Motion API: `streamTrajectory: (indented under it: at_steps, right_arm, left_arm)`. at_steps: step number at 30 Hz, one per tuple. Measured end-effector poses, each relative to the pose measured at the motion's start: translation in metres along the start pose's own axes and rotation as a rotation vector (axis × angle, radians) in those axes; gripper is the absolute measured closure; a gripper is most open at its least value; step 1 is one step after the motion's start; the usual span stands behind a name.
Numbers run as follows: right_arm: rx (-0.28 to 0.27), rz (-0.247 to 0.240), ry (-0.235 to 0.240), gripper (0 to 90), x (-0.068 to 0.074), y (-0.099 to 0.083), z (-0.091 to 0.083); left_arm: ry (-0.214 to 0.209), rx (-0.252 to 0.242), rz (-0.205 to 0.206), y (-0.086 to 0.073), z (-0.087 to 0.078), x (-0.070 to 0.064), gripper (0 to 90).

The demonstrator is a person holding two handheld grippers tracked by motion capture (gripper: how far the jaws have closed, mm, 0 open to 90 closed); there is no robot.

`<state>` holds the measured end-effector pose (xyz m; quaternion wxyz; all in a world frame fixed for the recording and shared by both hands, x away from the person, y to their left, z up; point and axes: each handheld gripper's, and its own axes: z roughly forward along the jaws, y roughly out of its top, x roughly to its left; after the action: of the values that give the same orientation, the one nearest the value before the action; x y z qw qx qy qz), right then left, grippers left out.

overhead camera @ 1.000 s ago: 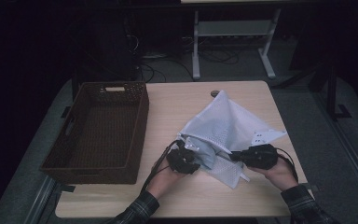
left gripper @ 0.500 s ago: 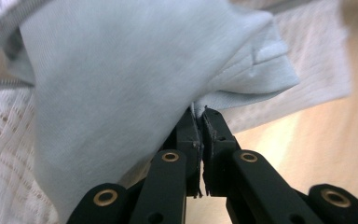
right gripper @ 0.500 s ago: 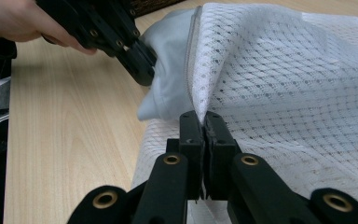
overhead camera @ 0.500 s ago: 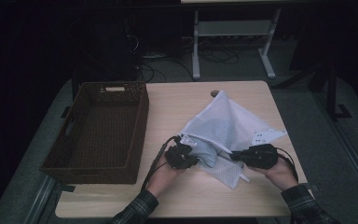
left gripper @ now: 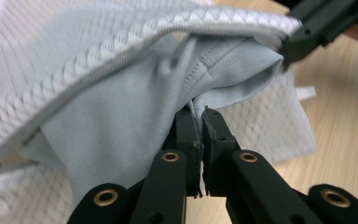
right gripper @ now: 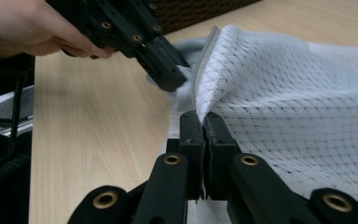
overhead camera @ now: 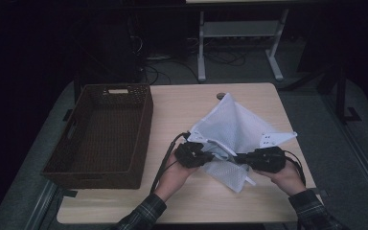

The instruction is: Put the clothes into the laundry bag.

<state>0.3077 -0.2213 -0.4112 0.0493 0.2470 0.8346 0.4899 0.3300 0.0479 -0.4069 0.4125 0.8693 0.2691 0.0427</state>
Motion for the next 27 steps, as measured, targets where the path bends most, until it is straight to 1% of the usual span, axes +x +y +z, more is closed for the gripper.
streamTrajectory:
  at_steps: [2, 6, 8, 9, 12, 14, 16, 18, 21, 26, 27]
  right_arm:
    - [-0.011, -0.001, 0.004, 87.3, 0.001, 0.002, -0.001]
    - [-0.033, -0.001, 0.022, 87.4, 0.003, 0.007, -0.004]
    - [-0.042, -0.004, 0.030, 87.6, 0.004, 0.009, -0.004]
    - [-0.045, -0.006, 0.033, 87.6, 0.004, 0.010, -0.005]
    - [-0.053, -0.006, 0.041, 87.6, 0.006, 0.012, -0.006]
    - [-0.056, -0.005, 0.044, 87.9, 0.006, 0.012, -0.007]
    - [-0.058, -0.006, 0.046, 87.9, 0.006, 0.012, -0.008]
    - [-0.067, -0.002, 0.053, 88.2, 0.007, 0.013, -0.011]
    - [-0.079, -0.003, 0.059, 88.4, 0.007, 0.014, -0.014]
    - [-0.084, -0.010, 0.068, 88.4, 0.009, 0.016, -0.014]
    - [-0.086, -0.012, 0.069, 88.4, 0.010, 0.016, -0.014]
  left_arm:
    - [0.004, -0.012, 0.005, 0.005, 0.003, 0.000, 87.3]
    - [0.021, -0.039, -0.008, 0.016, 0.011, -0.001, 87.4]
    - [0.045, -0.051, -0.003, 0.021, 0.018, -0.003, 87.4]
    - [0.048, -0.059, -0.009, 0.023, 0.020, -0.003, 87.4]
    - [0.073, -0.082, -0.026, 0.027, 0.029, -0.003, 87.4]
    - [0.081, -0.092, -0.037, 0.029, 0.036, -0.003, 87.4]
    - [0.096, -0.103, -0.039, 0.029, 0.042, -0.003, 87.4]
    - [0.100, -0.114, -0.056, 0.028, 0.048, -0.001, 87.4]
    - [0.109, -0.116, -0.065, 0.027, 0.056, 0.002, 87.4]
    - [0.110, -0.135, -0.099, 0.025, 0.069, 0.005, 87.3]
    - [0.108, -0.132, -0.100, 0.025, 0.071, 0.005, 87.3]
